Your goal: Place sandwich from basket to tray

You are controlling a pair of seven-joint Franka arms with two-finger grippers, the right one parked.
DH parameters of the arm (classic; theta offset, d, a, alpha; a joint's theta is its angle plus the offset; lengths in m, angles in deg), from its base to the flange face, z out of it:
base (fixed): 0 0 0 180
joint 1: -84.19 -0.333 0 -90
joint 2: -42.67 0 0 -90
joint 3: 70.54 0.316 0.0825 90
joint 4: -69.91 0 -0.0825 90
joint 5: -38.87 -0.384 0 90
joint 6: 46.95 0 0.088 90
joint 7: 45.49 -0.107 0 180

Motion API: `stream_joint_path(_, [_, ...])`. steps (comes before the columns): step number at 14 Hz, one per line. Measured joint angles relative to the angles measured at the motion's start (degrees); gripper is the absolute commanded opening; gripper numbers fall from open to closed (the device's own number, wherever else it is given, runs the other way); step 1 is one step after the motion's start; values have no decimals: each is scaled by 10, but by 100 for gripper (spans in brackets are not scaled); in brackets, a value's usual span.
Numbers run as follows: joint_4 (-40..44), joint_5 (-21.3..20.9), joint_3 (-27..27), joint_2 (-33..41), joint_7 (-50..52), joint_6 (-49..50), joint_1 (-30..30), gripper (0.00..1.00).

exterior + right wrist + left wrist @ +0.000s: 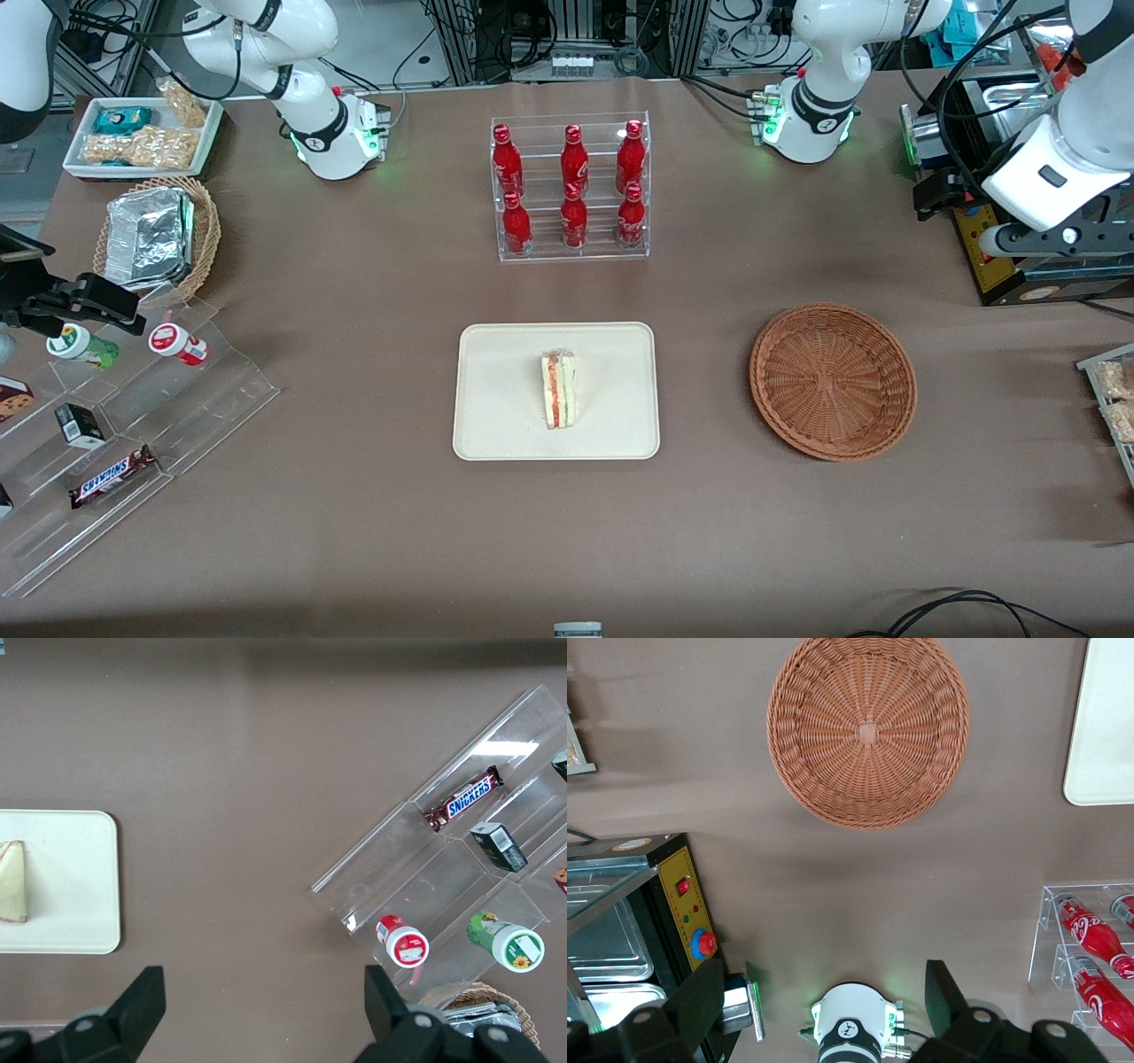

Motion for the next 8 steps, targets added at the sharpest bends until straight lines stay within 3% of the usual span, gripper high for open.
stream_joint_path(8, [2, 11, 5, 4, 33, -2, 2, 100])
